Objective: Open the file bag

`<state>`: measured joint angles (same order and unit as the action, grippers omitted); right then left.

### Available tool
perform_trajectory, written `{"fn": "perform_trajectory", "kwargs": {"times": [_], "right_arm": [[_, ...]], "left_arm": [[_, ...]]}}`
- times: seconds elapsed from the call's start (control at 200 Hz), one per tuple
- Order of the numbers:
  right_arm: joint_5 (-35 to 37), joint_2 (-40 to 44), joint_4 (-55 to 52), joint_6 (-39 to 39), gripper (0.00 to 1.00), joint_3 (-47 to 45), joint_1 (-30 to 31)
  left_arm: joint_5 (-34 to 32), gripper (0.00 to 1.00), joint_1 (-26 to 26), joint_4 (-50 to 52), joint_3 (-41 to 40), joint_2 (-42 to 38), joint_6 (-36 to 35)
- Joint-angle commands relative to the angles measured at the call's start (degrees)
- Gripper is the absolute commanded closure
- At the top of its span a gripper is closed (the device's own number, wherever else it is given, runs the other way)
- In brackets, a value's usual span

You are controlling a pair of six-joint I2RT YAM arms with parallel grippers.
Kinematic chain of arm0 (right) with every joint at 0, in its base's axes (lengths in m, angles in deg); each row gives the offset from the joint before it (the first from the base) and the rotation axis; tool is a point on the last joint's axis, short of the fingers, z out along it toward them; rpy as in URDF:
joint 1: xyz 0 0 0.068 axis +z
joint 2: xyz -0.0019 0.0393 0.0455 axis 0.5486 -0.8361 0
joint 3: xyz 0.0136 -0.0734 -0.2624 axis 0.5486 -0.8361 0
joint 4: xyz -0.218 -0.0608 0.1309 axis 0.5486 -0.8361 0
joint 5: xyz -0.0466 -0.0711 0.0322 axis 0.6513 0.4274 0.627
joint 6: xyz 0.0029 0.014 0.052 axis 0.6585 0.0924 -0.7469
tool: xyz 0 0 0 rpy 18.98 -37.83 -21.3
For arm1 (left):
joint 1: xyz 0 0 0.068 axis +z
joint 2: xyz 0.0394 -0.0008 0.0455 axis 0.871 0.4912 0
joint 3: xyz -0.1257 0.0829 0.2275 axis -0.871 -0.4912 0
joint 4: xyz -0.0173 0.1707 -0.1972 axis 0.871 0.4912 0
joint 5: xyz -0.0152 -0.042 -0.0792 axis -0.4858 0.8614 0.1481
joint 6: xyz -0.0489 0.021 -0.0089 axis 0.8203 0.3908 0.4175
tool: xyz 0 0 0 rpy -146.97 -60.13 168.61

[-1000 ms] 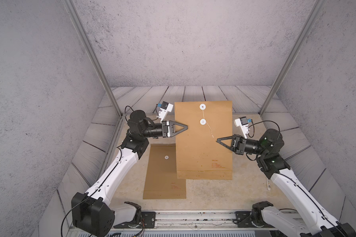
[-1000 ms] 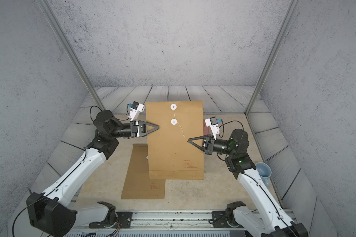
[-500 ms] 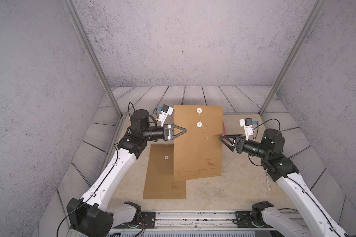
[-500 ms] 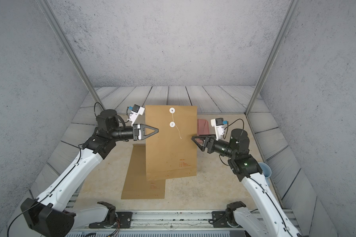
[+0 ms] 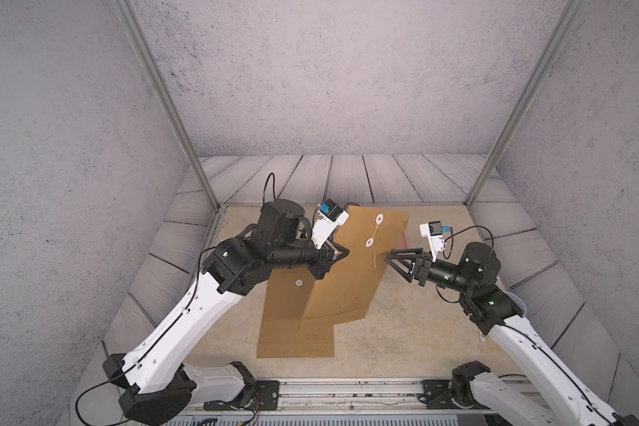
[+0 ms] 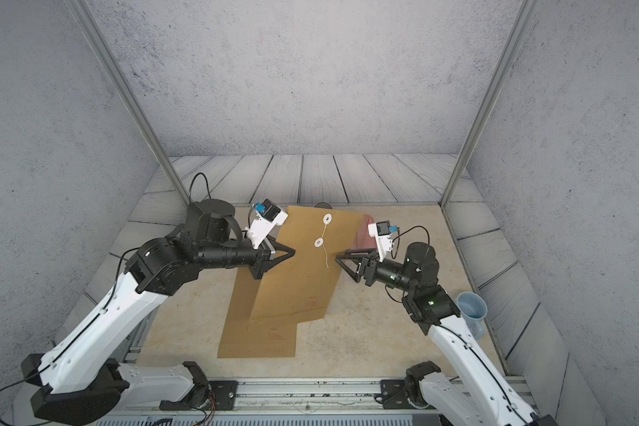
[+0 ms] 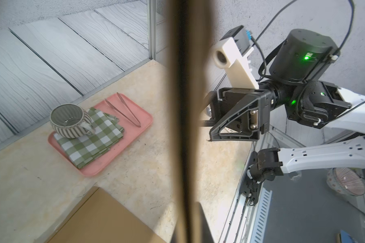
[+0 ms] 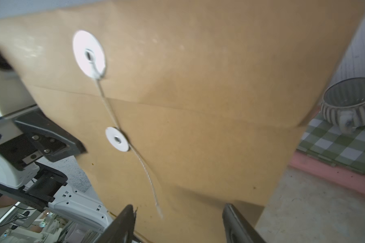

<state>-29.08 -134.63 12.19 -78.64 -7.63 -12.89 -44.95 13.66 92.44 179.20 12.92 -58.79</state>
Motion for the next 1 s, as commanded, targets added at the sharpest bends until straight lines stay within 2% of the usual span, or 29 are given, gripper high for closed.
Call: {"fn": "perform_trajectory", "kwargs": {"times": [0.0, 0.31, 0.515, 0.631, 0.876, 0.936, 0.991], "right_arm": [[-1.48, -0.20, 6.98, -0.78, 0.35, 1.18, 2.92], [1.68, -4.79, 11.41, -0.13, 0.41, 1.98, 7.49], [2.75, -7.48, 12.11, 0.57, 0.49, 4.06, 8.62], [3.63, -7.88, 12.19, 0.83, 0.51, 4.60, 8.80], [6.52, -8.77, 10.70, 2.39, 0.68, 5.80, 9.58], [7.62, -9.01, 10.07, 2.90, 0.68, 5.96, 10.01], [8.41, -9.21, 9.65, 3.07, 0.64, 5.95, 10.35]], "left_arm": [[-3.63, 1.00, -1.62, 1.33, 2.53, 0.35, -1.82], [0.70, 1.00, -3.82, 0.88, 6.27, 1.83, 1.39], [0.65, 1.00, -4.22, 1.67, 7.57, 2.35, 2.02], [0.26, 1.00, -4.19, 2.06, 7.84, 2.21, 2.05], [-0.19, 1.00, -4.19, 2.06, 7.79, 2.05, 2.37], [-0.53, 1.00, -4.20, 1.90, 7.68, 1.89, 2.57], [-0.36, 1.00, -4.19, 1.74, 7.60, 1.76, 2.69]]}}
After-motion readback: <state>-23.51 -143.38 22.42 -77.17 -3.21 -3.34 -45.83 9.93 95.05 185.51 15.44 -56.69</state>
